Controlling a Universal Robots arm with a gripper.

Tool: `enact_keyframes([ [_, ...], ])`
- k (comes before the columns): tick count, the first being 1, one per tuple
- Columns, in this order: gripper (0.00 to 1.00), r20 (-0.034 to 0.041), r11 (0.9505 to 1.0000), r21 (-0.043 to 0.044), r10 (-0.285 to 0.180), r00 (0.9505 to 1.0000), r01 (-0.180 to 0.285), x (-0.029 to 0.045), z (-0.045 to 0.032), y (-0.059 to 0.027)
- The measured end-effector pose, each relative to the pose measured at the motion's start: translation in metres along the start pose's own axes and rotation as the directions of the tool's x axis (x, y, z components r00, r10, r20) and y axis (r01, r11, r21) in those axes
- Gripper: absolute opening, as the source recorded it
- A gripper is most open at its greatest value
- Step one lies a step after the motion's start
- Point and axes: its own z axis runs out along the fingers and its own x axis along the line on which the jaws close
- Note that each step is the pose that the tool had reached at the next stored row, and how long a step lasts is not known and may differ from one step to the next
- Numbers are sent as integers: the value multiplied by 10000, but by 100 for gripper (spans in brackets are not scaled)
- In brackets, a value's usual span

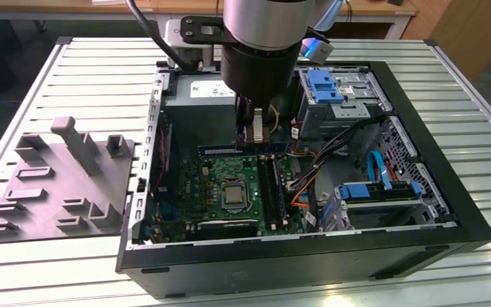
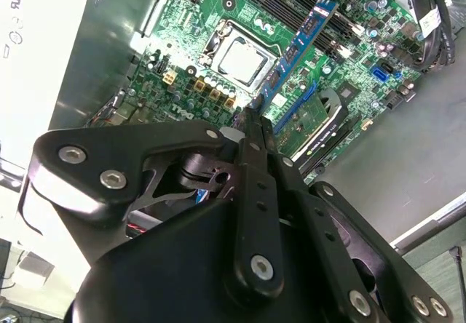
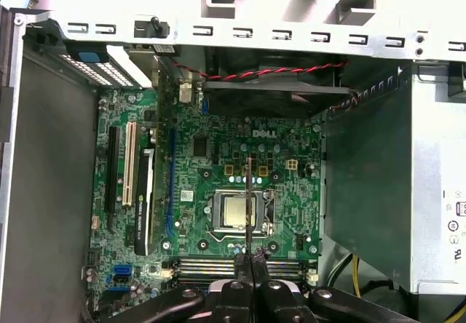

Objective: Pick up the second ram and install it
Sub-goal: 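Insert the second ram into the second slot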

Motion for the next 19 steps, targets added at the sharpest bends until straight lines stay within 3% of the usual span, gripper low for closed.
enact_keyframes([
  [11,11,6,10000,3,82,10000,-82,0,4,0],
  [15,11,54,9968,27,803,9968,-803,0,7,-1],
  [19,11,104,9882,48,1531,9882,-1532,0,12,-1],
])
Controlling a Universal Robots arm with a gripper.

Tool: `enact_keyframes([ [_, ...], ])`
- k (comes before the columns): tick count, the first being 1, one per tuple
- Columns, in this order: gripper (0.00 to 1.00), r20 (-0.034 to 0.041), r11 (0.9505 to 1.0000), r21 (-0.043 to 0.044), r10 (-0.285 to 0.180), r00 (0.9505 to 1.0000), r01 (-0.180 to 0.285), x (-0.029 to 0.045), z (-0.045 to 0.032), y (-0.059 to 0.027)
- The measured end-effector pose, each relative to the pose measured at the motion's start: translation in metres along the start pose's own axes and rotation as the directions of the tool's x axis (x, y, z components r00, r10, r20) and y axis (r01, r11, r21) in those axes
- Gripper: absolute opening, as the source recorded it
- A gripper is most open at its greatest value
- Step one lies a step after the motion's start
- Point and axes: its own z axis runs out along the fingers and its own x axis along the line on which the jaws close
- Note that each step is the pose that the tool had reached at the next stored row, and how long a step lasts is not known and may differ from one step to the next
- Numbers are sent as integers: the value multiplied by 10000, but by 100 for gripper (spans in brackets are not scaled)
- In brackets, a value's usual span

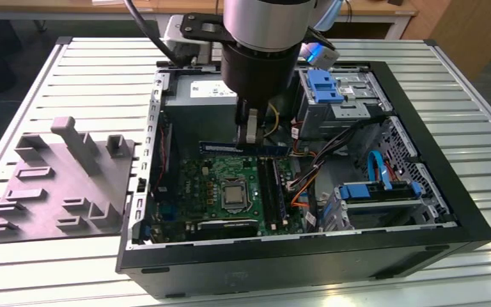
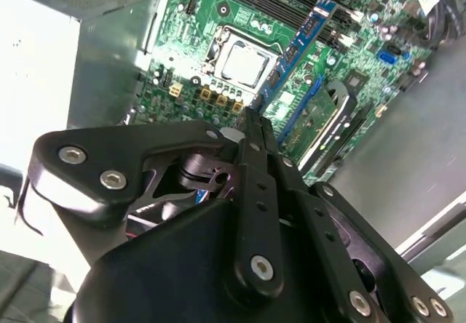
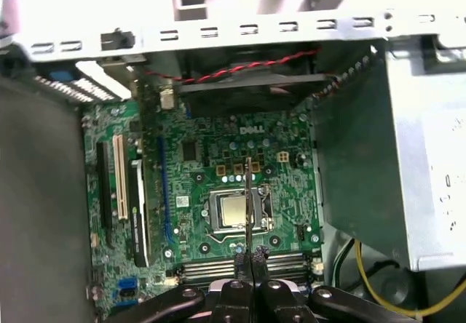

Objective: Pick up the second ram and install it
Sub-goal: 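Insert the second ram into the second slot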

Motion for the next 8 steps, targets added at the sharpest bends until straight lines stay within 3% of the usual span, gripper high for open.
enact_keyframes([
  [4,11,47,9974,25,717,9974,-717,0,4,0],
  [8,11,98,9895,46,1447,9894,-1448,0,9,0],
])
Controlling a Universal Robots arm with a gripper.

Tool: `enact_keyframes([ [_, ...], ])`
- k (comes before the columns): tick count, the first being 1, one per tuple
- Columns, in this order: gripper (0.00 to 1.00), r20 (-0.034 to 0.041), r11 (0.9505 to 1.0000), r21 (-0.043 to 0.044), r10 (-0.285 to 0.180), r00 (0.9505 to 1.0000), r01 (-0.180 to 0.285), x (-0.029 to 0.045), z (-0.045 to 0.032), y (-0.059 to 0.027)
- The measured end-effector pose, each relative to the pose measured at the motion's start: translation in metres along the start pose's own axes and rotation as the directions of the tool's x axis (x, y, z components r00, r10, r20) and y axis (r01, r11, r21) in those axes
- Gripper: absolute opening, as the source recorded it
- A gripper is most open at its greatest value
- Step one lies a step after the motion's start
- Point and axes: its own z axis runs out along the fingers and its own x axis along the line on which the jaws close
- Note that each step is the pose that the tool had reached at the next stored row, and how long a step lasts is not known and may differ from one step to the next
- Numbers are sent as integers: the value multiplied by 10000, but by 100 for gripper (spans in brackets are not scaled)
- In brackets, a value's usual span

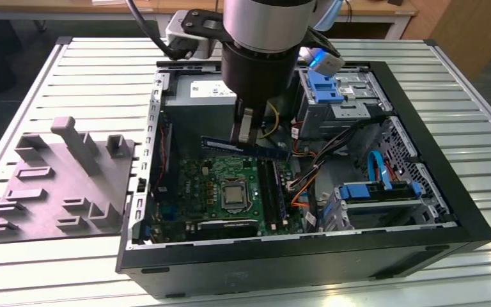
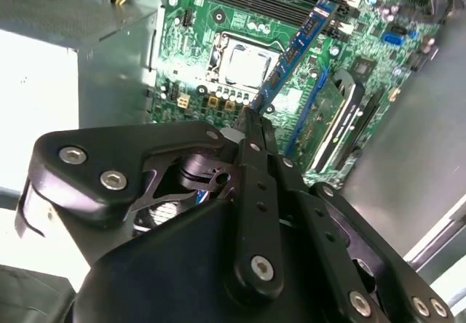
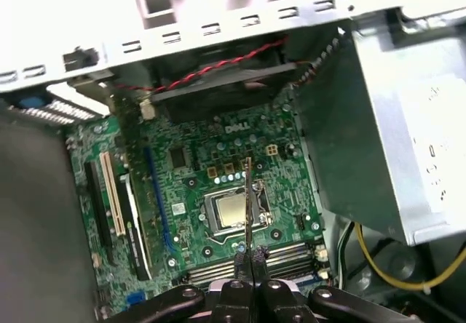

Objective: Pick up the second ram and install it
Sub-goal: 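Insert the second ram into the second slot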

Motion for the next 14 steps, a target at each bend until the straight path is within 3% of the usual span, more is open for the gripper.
enact_keyframes([
  [4,11,49,9973,25,727,9973,-727,0,5,0],
  [7,11,85,9920,41,1263,9920,-1264,0,8,-1],
  [11,11,137,9801,60,1985,9800,-1986,0,13,-1],
  [14,11,175,9679,71,2510,9678,-2512,0,16,-1],
])
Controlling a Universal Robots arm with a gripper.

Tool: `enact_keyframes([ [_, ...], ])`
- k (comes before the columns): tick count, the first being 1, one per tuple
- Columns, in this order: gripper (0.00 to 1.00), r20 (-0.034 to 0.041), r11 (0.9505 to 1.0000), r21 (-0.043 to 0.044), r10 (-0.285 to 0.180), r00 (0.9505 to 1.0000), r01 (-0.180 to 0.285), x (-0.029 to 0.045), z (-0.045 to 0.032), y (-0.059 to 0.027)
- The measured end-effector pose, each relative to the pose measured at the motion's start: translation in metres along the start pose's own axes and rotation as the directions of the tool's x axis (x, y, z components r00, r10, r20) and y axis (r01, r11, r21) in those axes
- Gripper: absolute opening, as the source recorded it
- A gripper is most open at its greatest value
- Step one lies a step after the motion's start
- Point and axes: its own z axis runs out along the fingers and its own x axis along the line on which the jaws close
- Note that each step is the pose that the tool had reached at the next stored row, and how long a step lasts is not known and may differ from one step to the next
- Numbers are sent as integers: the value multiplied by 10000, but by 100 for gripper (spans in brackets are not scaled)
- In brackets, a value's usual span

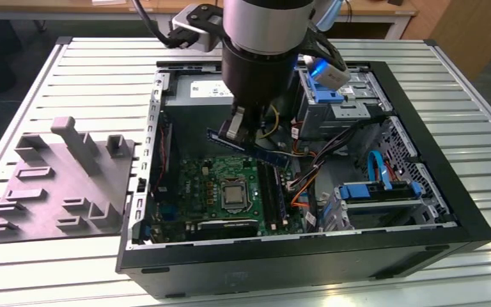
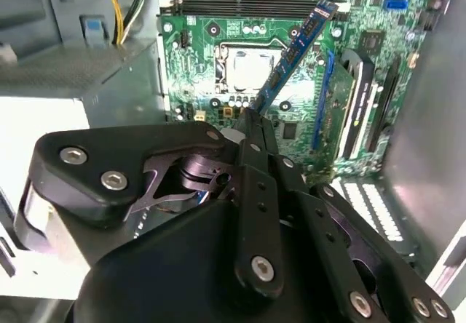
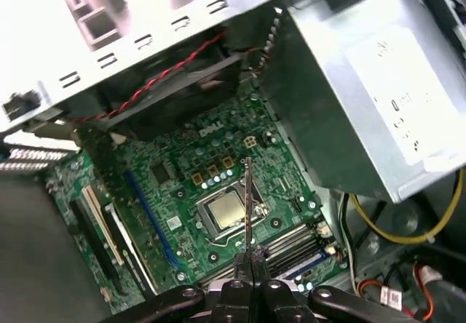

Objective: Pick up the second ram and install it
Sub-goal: 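Insert the second ram into the second slot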

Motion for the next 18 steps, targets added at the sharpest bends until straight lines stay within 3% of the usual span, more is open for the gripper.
enact_keyframes([
  [4,11,48,9974,24,721,9974,-721,0,4,0],
  [9,11,111,9866,50,1627,9866,-1628,0,10,-1],
  [13,11,162,9724,67,2330,9723,-2331,1,15,-1],
  [18,11,228,9471,82,3206,9469,-3208,1,21,-1],
])
